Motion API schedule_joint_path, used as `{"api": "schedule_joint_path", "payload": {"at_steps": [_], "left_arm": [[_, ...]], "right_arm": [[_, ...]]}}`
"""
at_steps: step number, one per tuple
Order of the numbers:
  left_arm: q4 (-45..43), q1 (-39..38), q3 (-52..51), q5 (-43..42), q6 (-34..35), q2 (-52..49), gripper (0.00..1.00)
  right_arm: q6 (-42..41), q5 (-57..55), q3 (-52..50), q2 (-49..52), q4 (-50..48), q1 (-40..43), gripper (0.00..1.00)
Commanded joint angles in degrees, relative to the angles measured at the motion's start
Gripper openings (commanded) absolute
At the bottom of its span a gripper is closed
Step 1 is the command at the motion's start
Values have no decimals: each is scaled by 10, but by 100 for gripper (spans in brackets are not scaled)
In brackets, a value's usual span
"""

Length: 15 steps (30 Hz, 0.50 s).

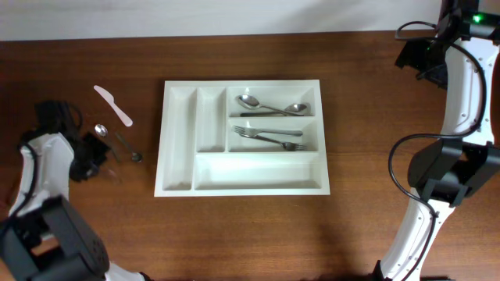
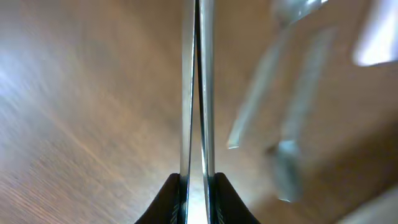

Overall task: Pack container
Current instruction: 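Carry the metal knife with the left gripper over the tray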

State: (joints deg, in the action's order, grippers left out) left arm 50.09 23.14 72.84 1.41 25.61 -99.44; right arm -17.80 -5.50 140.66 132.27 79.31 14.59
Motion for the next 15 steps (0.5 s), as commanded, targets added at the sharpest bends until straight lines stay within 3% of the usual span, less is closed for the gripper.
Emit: {"api": "schedule_joint_path", "payload": {"at_steps": [1,9,15], "left_arm": [[-9,-34,51,-24,-124,68,2],[-108,-178,58,-271,-425,112,2],[-89,-314,58,-282,-668,110,2]], "right_arm": [[-3,-1,0,-15,0,-3,99],[-3,-1,0,-15,0,-3,99],[-3,-1,0,-15,0,-3,99]]}}
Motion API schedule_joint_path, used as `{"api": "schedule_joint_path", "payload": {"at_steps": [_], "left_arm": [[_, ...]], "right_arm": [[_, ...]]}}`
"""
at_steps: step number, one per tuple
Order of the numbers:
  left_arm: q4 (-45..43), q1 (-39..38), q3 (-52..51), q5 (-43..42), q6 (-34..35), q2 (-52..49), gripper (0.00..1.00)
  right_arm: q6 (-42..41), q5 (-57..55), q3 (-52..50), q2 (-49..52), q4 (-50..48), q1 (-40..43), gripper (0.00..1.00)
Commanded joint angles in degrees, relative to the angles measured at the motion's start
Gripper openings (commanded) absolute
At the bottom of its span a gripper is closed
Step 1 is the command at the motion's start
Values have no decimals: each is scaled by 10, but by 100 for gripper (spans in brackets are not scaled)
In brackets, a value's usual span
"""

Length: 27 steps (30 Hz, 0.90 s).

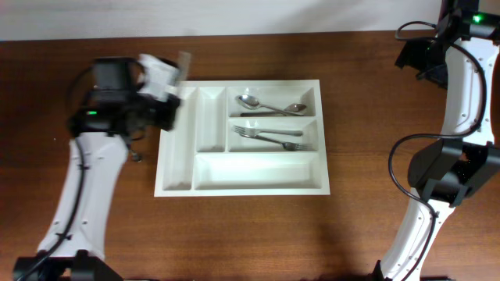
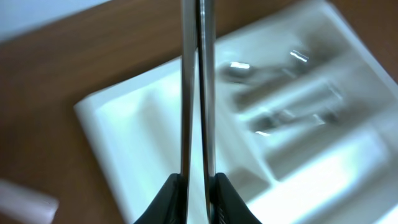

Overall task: Pack container
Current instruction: 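Carry the metal knife with the left gripper over the tray, then release the knife into the bottom compartment and lift the left gripper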

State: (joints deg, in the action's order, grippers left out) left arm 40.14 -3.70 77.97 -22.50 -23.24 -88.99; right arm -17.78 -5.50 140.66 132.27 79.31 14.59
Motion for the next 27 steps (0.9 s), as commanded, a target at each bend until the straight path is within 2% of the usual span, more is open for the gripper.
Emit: {"api": "schedule_joint_path", "payload": {"at_steps": [1,3,5,9,13,19,24,25,26,27], "left_arm": [[25,-72,7,-42,-237,3,2],[47,-107,7,-34,-302,-3,2],[64,-144,7,-9,-333,-15,2],[94,-202,7,50,-339,-65,2],[132,-229,7,86,-339,-128,2],[164,-244,7,104,-339,-197,2],[164,-248,7,104,-339,-206,2],[165,-248,7,105,-339,-206,4],[165,-248,7,106,-339,-206,22],[164,-248,7,106,-339,-206,32]], "right_arm": [[-3,-1,0,-15,0,-3,99],[-3,-1,0,-15,0,-3,99],[-3,-1,0,-15,0,-3,99],[-3,-1,0,-15,0,-3,99],[-3,-1,0,-15,0,-3,99],[-3,-1,0,-15,0,-3,99],[-3,-1,0,-15,0,-3,99],[-3,-1,0,-15,0,-3,99],[-3,-1,0,-15,0,-3,99],[-3,-1,0,-15,0,-3,99]]}}
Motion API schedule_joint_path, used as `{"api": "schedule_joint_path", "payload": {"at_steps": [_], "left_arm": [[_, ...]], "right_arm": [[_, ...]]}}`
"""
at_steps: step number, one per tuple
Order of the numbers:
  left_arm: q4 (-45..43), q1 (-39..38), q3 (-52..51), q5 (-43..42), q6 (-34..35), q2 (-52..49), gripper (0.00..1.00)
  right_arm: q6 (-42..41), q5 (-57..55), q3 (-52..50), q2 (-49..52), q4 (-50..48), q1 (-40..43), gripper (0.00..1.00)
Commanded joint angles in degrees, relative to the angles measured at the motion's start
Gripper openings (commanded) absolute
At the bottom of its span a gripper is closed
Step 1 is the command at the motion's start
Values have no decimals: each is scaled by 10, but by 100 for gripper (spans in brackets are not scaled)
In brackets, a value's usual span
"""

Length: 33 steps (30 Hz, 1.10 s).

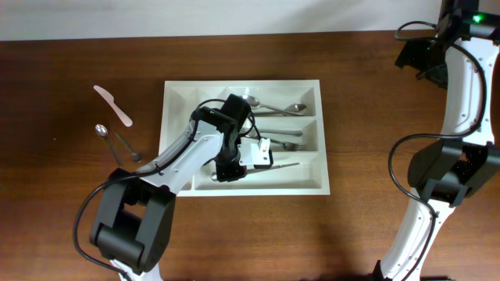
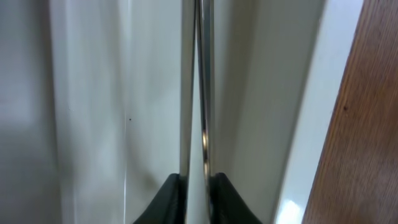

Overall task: Pack container
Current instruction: 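Release the knife into the bottom compartment and lift the left gripper, then lower the left gripper onto the pink plastic knife and grasp it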

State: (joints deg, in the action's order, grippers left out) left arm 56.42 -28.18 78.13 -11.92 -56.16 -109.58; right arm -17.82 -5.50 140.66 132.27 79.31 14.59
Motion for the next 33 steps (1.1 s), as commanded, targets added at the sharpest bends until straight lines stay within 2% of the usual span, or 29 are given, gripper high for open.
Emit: {"api": "schedule_joint_path", "payload": {"at_steps": [1,2,3,9,14,16,17,18,19,24,25,26,28,33], "left_arm": [[2,-3,5,0,-10,0,49],[2,-3,5,0,-10,0,57],[0,-3,5,0,-10,0,61],[-25,-3,10,0,-5,0,62],[-50,-2,81,0,66,0,62],[-53,0,143,9,111,0,69],[-56,2,161,23,132,0,80],[-68,9,192,59,187,0,87],[-74,14,206,79,216,0,100],[-94,76,250,248,450,0,99],[-84,104,250,292,532,0,99],[-77,120,250,303,565,0,99],[-63,168,250,283,628,-1,99],[-40,260,250,68,634,-1,99]], "right_arm": [[-3,-1,0,-15,0,-3,99],[-3,-1,0,-15,0,-3,99],[-3,-1,0,-15,0,-3,99],[-3,-1,0,-15,0,-3,99],[-3,-1,0,-15,0,-3,99],[-3,-1,0,-15,0,-3,99],[-3,-1,0,-15,0,-3,99],[-3,-1,0,-15,0,-3,99],[-3,-1,0,-15,0,-3,99],[-3,-1,0,-15,0,-3,99],[-3,-1,0,-15,0,-3,99],[-3,-1,0,-15,0,-3,99],[-3,-1,0,-15,0,-3,99],[-3,-1,0,-15,0,-3,99]]}}
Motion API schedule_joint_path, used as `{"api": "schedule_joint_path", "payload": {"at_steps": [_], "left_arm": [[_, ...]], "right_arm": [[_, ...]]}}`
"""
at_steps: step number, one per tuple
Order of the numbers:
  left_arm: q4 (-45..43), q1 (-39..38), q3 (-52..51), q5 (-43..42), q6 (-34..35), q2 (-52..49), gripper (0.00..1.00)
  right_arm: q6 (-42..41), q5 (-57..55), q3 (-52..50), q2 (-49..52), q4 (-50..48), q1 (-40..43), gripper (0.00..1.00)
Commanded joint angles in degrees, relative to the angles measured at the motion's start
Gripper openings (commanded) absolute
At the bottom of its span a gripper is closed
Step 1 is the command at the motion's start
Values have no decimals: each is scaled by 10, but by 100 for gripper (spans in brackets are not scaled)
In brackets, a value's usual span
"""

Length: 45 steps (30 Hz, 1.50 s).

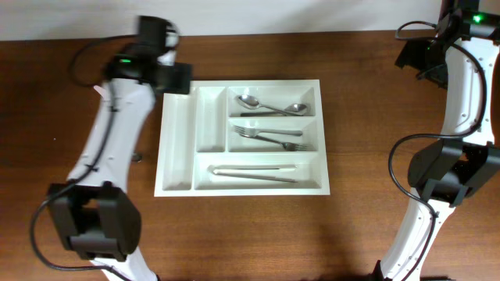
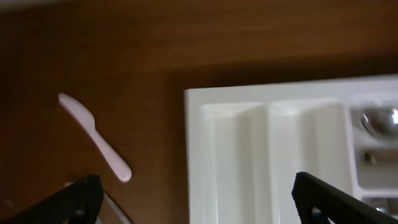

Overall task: Pack container
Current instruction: 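Lower the left gripper onto the pink plastic knife and grasp it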

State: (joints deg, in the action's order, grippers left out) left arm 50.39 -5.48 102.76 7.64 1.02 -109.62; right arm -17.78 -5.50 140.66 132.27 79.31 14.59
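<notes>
The white cutlery tray (image 1: 178, 136) lies mid-table, and its back left corner (image 2: 194, 99) shows in the left wrist view. Two spoons (image 1: 269, 105) and forks (image 1: 269, 136) fill its right compartments. A long metal utensil (image 1: 254, 172) rests in the long front compartment. My left gripper (image 1: 173, 78) (image 2: 196, 182) hangs open and empty above the tray's back left corner. A white plastic knife (image 2: 93, 137) lies on the wood to its left. The right arm (image 1: 461, 94) stands at the far right; its gripper's state does not show.
A small metal spoon (image 1: 137, 157) lies left of the tray, mostly under my left arm (image 1: 109, 148). The pale wall runs along the table's back edge (image 1: 273, 33). Brown wood surrounds the tray on all sides.
My left gripper was low in the long front compartment, shut on the metal utensil. Now it is open at the tray's back left corner, and the utensil lies in that compartment.
My left gripper was shut on a thin metal utensil by the loose cutlery at the table's left. Then it held it above the tray's left part, then down in the long front compartment. Now the utensil lies there and the gripper is open. The right arm never moved.
</notes>
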Motion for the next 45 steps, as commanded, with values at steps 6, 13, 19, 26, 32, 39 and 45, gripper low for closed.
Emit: {"api": "schedule_joint_path", "payload": {"at_steps": [6,13,19,26,32,39,45], "left_arm": [[42,73,4,-150,99,-1,99],[69,92,4,82,386,-26,99],[69,129,4,76,389,-96,99],[73,167,4,22,388,-166,99],[7,172,4,-9,319,-172,99],[-39,172,4,-24,301,-179,99],[-42,171,4,-66,289,-224,98]], "right_arm": [[-3,-1,0,-15,0,-3,99],[-3,-1,0,-15,0,-3,99],[-3,-1,0,-15,0,-3,99],[-3,-1,0,-15,0,-3,99],[-3,-1,0,-15,0,-3,99],[-3,-1,0,-15,0,-3,99],[-3,-1,0,-15,0,-3,99]]}}
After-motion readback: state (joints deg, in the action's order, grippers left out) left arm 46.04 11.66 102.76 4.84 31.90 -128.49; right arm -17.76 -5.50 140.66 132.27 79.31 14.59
